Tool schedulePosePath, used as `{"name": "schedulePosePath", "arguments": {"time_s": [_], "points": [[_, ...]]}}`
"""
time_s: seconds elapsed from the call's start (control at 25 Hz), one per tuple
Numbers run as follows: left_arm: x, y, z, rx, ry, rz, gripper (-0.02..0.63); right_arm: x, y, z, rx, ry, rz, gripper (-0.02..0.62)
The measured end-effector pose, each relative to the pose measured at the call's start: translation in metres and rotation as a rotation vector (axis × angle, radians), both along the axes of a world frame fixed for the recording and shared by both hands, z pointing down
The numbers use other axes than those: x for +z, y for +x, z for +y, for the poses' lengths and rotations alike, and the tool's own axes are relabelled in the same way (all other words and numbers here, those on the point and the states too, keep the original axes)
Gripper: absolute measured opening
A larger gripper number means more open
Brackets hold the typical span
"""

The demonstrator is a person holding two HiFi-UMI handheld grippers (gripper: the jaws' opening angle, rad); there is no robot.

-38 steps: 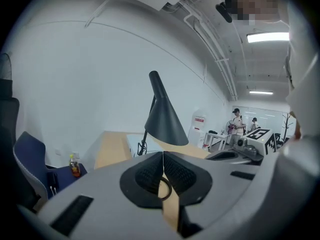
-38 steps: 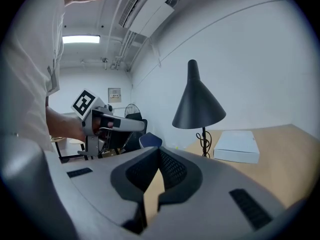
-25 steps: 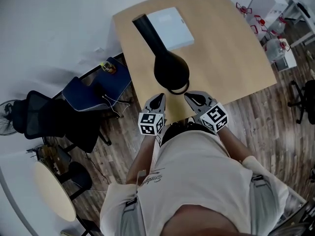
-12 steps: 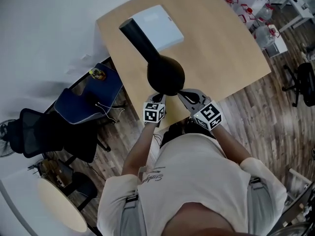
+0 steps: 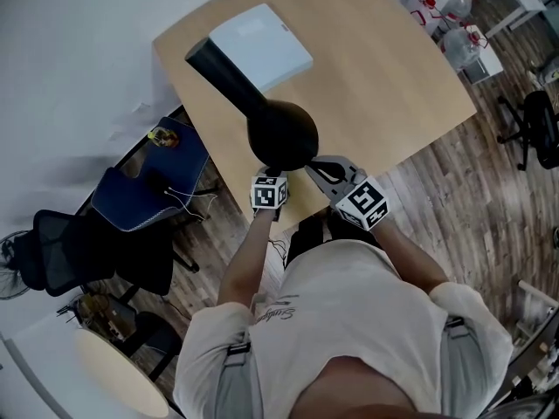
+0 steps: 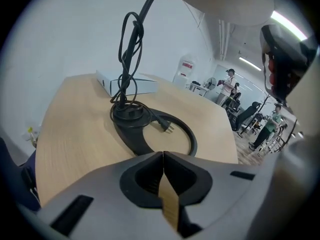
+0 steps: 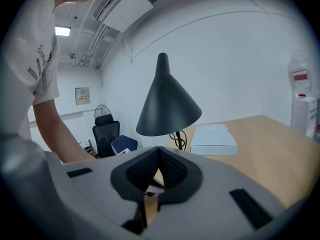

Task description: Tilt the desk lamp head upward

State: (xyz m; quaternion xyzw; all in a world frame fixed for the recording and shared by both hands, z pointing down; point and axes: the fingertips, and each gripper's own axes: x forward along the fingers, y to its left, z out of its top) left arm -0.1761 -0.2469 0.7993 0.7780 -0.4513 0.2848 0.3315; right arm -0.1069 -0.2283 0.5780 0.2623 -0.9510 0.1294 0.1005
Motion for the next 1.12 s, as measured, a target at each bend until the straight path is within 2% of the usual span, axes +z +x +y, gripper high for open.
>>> {"name": "schedulePosePath", "arguments": {"time_s": [0.2, 0.44, 0.6, 0.68, 0.76, 0.88, 1.12], "points": [[0.003, 0.001, -0.001, 0.018, -0.001, -0.007, 0.015, 0.000, 0.001, -0.003, 0.004, 0.001, -0.001, -0.005], [0.004, 0.005, 0.001, 0.089, -0.002, -0.062, 0.015, -0.003, 0.000, -0.004, -0.004, 0.039, -0.034, -0.005], [0.005, 0.005, -0.001, 0.094, -0.036, -0.020, 0.015, -0.002, 0.000, -0.002, -0.015, 0.071, -0.037, -0.005], [0.005, 0.005, -0.001, 0.115, -0.025, -0.019, 0.015, -0.003, 0.001, -0.002, -0.010, 0.080, -0.047, -0.005], [0.005, 0.005, 0.000, 0.140, 0.002, -0.051, 0.015, -0.009, 0.003, -0.003, -0.003, 0.101, -0.066, -0.005], [0.005, 0.005, 0.001, 0.136, 0.016, -0.074, 0.015, -0.017, 0.005, -0.005, 0.004, 0.126, -0.087, -0.005], [0.008, 0.004, 0.001, 0.137, -0.031, -0.065, 0.015, -0.014, 0.004, -0.004, -0.008, 0.136, -0.038, -0.005]]}}
